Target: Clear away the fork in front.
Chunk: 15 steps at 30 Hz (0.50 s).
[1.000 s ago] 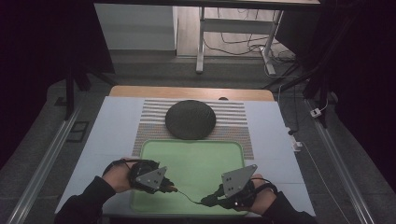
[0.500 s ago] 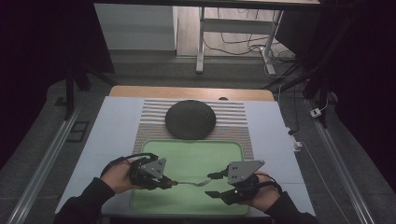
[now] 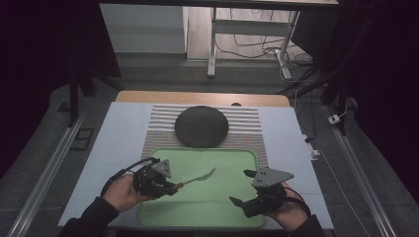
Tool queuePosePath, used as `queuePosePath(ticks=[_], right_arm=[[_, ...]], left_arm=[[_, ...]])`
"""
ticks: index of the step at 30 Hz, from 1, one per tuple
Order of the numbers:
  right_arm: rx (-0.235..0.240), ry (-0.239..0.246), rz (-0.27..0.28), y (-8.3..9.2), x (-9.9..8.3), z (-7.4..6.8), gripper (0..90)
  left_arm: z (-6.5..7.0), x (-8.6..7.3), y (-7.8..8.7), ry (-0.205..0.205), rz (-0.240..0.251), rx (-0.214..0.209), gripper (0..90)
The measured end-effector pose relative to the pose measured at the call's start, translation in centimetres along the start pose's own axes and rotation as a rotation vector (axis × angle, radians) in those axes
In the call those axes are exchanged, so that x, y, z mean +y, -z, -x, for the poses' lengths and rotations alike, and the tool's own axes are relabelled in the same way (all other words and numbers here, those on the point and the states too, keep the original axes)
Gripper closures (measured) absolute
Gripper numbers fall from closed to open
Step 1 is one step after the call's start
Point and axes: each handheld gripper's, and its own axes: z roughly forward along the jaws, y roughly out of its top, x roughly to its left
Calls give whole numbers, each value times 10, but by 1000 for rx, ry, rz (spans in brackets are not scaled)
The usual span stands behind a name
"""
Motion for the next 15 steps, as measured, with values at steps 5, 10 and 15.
queuePosePath(ticks=[5, 10, 15], right_arm=[[-53, -48, -11, 7, -11, 1, 0], [-117, -116, -8, 15, -21, 4, 0], [-168, -140, -15, 23, -28, 7, 0]], left_arm=[[3, -5, 1, 105, 14, 30, 801], [7, -11, 2, 209, 17, 92, 801], [7, -17, -1, 330, 19, 126, 801]])
